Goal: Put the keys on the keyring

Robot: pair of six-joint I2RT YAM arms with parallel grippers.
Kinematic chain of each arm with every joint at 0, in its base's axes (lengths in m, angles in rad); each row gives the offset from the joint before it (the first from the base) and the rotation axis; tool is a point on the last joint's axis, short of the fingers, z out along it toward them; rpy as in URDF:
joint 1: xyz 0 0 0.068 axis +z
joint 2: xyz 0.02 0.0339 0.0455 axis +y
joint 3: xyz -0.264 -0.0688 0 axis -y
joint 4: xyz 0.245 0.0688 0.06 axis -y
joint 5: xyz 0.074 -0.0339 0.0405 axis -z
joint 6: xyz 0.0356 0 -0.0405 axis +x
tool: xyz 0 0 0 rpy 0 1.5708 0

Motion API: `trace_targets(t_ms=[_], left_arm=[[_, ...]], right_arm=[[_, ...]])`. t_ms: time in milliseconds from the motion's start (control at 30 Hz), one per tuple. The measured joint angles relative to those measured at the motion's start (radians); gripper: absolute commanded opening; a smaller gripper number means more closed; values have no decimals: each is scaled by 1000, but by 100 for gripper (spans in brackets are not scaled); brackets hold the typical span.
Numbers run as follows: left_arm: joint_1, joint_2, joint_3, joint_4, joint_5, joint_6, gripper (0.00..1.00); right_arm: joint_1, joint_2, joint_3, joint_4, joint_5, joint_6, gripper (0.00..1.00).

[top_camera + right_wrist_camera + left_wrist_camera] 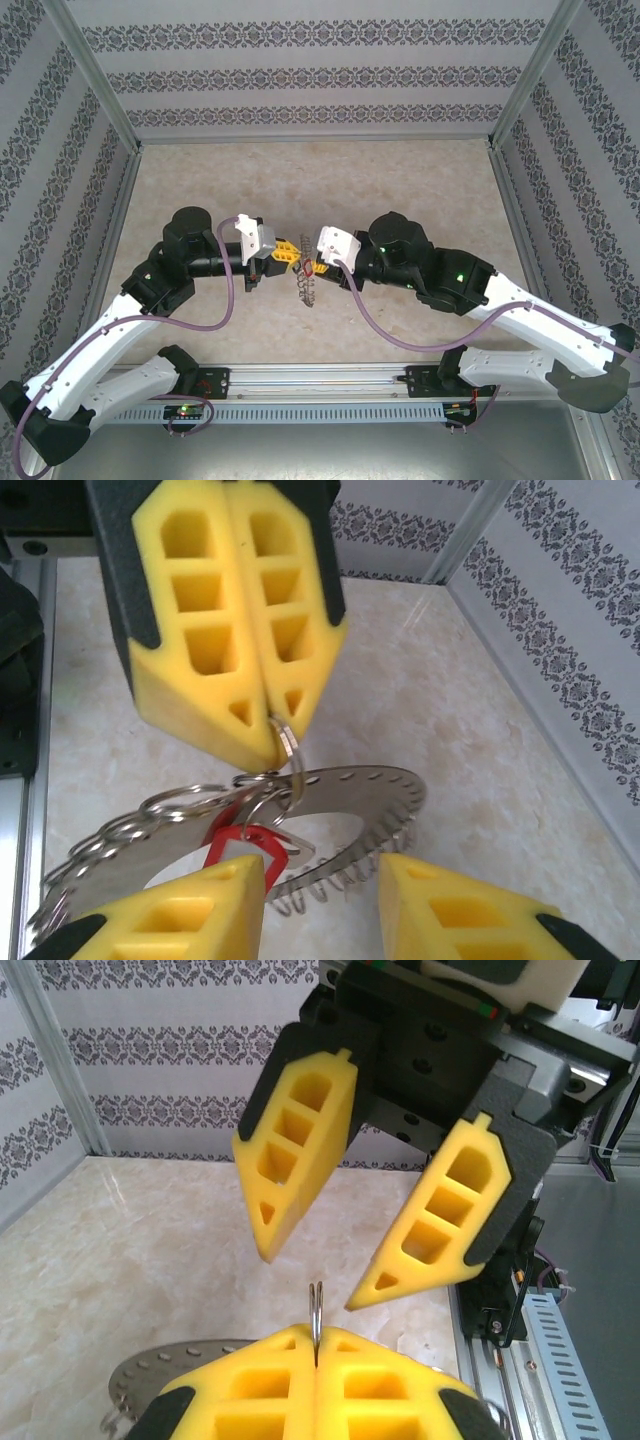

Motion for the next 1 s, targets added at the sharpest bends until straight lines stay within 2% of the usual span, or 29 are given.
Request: trace_targets(t_ms=[433,733,1000], left_arm=[[0,20,-3,-1,8,0,0],[0,5,-5,14,27,-3,0],[0,0,-6,26,30,-16,0]], right_arm=[[-37,40,-2,48,-114,6,37],[-39,-3,-116,81,-153,64,40],[-39,2,-131,150,-183,102,40]])
